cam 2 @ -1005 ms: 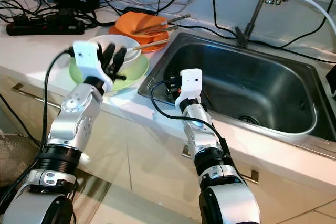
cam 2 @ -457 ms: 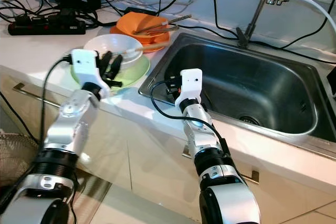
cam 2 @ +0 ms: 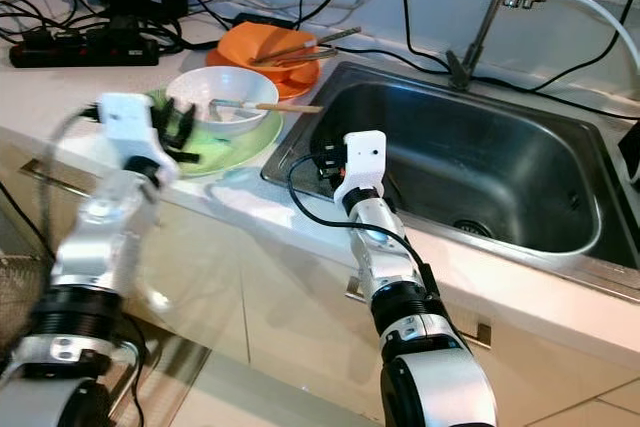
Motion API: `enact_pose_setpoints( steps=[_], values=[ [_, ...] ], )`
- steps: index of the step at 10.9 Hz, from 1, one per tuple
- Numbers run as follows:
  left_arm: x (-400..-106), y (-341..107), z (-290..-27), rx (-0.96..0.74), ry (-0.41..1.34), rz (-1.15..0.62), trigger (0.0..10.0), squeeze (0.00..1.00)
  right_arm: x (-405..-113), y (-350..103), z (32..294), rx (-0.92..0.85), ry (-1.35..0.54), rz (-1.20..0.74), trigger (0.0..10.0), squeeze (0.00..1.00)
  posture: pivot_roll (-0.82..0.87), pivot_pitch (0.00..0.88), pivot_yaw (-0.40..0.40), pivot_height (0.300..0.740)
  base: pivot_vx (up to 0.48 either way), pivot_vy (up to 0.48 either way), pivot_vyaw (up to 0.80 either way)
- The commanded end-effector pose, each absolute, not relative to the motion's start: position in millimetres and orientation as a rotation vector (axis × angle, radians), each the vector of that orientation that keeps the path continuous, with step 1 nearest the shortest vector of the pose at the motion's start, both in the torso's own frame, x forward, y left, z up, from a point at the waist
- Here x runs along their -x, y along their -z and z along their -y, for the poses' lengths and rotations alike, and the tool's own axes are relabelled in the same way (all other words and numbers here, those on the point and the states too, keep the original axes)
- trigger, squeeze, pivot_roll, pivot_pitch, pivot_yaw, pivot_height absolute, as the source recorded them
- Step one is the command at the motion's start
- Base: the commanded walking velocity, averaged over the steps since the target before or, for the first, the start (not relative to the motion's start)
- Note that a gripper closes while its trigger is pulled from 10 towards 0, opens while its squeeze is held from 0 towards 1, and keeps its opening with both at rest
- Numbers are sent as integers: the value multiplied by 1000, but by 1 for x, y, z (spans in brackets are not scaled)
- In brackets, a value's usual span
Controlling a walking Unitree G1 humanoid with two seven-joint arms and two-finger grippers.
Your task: Kitchen organization
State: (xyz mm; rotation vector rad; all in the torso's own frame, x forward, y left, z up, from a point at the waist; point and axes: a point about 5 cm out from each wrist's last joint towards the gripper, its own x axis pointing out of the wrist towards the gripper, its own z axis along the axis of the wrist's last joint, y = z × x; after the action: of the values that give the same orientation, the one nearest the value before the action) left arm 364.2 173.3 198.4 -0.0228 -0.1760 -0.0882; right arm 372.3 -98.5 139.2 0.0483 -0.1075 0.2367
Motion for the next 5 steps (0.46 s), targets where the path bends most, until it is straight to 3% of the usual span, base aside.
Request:
enact_pose_setpoints(
  steps=[1,3,5],
  values=[
    [-363,-215,-172,-4,87,234,10000,0,-375,-145,102,-53,-226,120,10000,0,233,16,-82,740,0,0,0],
    [-354,-250,-152,-140,209,390,10000,0,-375,-145,103,-53,-223,119,10000,0,236,12,-83,740,0,0,0],
    [-347,-240,-114,-387,437,394,10000,0,-376,-143,102,-53,-218,110,10000,0,236,9,-80,740,0,0,0]
  ],
)
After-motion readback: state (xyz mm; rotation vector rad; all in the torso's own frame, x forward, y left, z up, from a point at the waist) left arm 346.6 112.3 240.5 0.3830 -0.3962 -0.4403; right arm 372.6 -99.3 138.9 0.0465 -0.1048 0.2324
